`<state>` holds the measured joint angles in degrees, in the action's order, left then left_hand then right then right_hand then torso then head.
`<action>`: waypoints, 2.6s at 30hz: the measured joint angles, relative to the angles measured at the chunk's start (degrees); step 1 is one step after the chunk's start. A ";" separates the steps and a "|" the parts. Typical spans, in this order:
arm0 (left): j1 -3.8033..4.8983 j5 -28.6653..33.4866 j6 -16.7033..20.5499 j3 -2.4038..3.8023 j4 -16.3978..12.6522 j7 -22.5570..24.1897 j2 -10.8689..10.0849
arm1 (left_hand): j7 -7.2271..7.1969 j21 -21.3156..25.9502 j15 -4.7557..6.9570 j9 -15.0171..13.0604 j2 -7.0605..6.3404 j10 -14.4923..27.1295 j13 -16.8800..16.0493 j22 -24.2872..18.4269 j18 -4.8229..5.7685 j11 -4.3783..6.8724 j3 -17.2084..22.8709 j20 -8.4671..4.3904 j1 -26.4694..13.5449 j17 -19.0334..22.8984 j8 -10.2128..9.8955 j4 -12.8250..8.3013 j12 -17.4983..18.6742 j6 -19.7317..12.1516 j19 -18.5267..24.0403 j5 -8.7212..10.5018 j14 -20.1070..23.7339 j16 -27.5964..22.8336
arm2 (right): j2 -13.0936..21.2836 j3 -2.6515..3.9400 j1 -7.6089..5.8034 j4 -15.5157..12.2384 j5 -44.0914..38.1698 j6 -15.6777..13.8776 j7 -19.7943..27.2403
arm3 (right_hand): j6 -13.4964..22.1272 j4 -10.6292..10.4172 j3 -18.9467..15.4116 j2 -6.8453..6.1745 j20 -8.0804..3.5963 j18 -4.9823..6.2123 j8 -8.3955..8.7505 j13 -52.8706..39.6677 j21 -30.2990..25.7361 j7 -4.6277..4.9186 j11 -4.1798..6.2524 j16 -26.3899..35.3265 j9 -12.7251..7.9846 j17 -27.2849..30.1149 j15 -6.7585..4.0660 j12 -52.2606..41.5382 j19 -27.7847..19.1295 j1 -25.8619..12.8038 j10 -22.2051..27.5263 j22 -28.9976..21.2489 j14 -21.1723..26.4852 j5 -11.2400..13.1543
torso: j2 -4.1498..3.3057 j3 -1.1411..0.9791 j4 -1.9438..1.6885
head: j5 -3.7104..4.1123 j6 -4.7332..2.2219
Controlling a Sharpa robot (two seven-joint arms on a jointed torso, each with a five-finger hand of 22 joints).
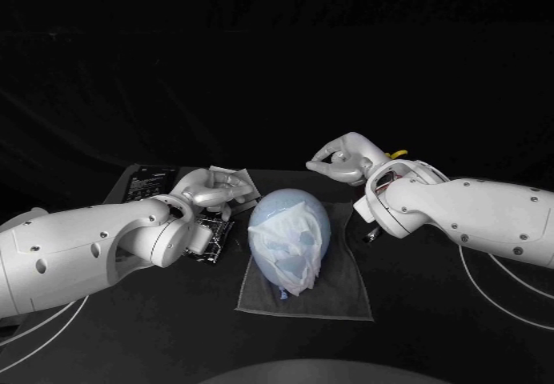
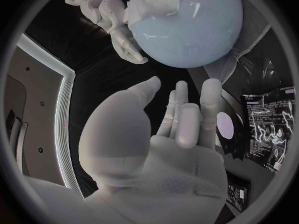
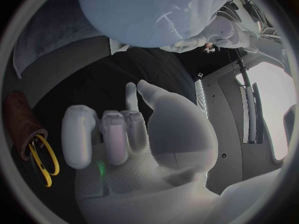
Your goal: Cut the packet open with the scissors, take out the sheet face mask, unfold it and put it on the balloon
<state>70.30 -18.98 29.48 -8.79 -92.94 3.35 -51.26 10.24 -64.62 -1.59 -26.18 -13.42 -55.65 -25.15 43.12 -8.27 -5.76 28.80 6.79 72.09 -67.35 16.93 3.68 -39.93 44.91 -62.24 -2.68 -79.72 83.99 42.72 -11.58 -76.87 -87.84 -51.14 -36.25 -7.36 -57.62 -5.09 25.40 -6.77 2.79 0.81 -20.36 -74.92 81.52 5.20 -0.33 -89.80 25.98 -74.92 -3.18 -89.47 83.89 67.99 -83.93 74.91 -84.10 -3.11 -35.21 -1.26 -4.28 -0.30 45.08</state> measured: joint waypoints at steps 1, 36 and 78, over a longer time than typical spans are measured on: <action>0.00 -0.18 0.00 0.00 0.04 -0.24 -0.07 | 0.00 0.00 -0.09 0.00 0.00 0.08 0.00 -0.02 0.00 -0.07 -0.03 0.00 0.00 0.12 0.14 0.03 0.00 0.00 0.00 0.00 0.09 0.00 | 0.28 0.00 0.00 -0.13 -0.09 -0.03 -0.11 | 0.21 0.00 0.00 0.00 0.03 0.00 0.12 0.00 0.00 0.21 -0.14 0.00 -0.10 -0.01 0.15 0.01 0.03 0.00 -0.09 0.00 0.09 0.00 | 0.00 0.00 0.00 | 0.05 0.00; -0.05 -22.02 -5.96 0.26 -1.88 7.69 -0.80 | -0.46 16.74 -5.90 3.13 -3.44 25.98 11.60 -15.15 -1.59 -5.92 -40.87 5.69 11.48 36.01 9.00 13.69 7.65 -11.53 11.27 -0.23 29.46 -11.61 | 16.97 -0.42 5.48 -17.91 0.30 2.99 8.15 | 2.39 2.22 0.51 -0.93 1.36 0.00 2.56 0.00 1.62 1.53 -1.63 0.00 -1.83 0.01 1.26 -0.26 0.08 3.51 0.01 -0.01 0.15 0.00 | -0.10 -0.11 0.19 | 3.08 1.28; -0.07 -28.33 -6.77 2.40 -4.03 6.97 -3.35 | -0.85 10.74 -5.45 2.42 0.77 23.03 10.12 -11.60 -1.43 -5.10 -32.27 5.60 14.52 39.38 17.61 13.25 -2.60 -13.82 10.54 -0.22 28.17 -3.63 | 18.28 -0.41 7.22 -21.83 -7.68 -0.37 7.38 | 2.13 2.55 -1.61 -2.51 1.77 0.00 3.75 -0.01 2.46 1.95 -2.12 0.04 -2.58 0.00 1.86 -0.13 0.08 2.51 -0.08 0.00 -0.03 0.00 | 0.07 -0.06 0.03 | 3.63 1.82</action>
<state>70.23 -47.31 22.71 -6.38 -96.97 10.32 -54.61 9.40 -53.89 -7.04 -23.75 -12.65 -32.62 -15.03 31.52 -9.70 -10.87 -3.47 12.38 86.61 -27.98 34.53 16.93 -42.52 31.09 -51.69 -2.89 -51.54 80.36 61.00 -11.98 -69.65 -109.66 -58.83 -36.62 0.02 -55.49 -2.54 23.79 -9.28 4.55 0.80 -16.61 -74.93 83.98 7.15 -2.45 -89.76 23.41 -74.92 -1.31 -89.60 83.97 70.49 -84.01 74.91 -84.12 -3.11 -35.14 -1.32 -4.25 3.33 46.91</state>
